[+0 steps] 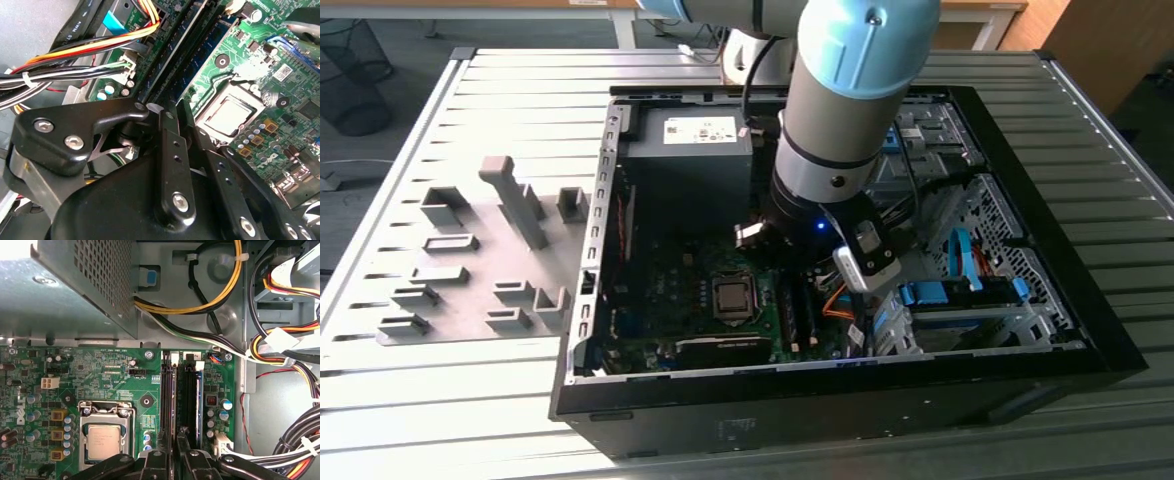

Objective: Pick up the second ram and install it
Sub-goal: 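Insert the second ram into the second slot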

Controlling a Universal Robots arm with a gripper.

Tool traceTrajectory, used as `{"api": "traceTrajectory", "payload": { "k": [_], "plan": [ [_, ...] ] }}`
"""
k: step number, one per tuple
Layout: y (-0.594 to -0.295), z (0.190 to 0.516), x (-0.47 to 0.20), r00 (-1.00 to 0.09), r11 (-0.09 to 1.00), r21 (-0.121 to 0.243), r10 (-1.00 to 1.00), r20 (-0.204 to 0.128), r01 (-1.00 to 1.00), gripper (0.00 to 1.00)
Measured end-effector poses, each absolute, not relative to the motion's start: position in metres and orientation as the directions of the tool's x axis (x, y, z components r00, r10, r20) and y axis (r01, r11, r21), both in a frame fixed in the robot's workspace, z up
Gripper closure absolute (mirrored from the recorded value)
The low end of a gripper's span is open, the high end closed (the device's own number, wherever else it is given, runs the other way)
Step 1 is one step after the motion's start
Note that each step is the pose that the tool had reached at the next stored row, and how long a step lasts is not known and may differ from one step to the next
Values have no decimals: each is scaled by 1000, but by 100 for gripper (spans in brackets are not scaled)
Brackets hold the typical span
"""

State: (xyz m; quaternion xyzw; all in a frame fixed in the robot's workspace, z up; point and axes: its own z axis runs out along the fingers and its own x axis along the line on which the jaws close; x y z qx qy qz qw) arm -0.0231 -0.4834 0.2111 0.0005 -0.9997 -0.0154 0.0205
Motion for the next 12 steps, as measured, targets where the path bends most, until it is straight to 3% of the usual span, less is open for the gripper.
{"api": "traceTrajectory", "payload": {
  "k": [12],
  "plan": [
    [-483,234,-23,-999,1000,27,-2,41,0,79]
  ]
}}
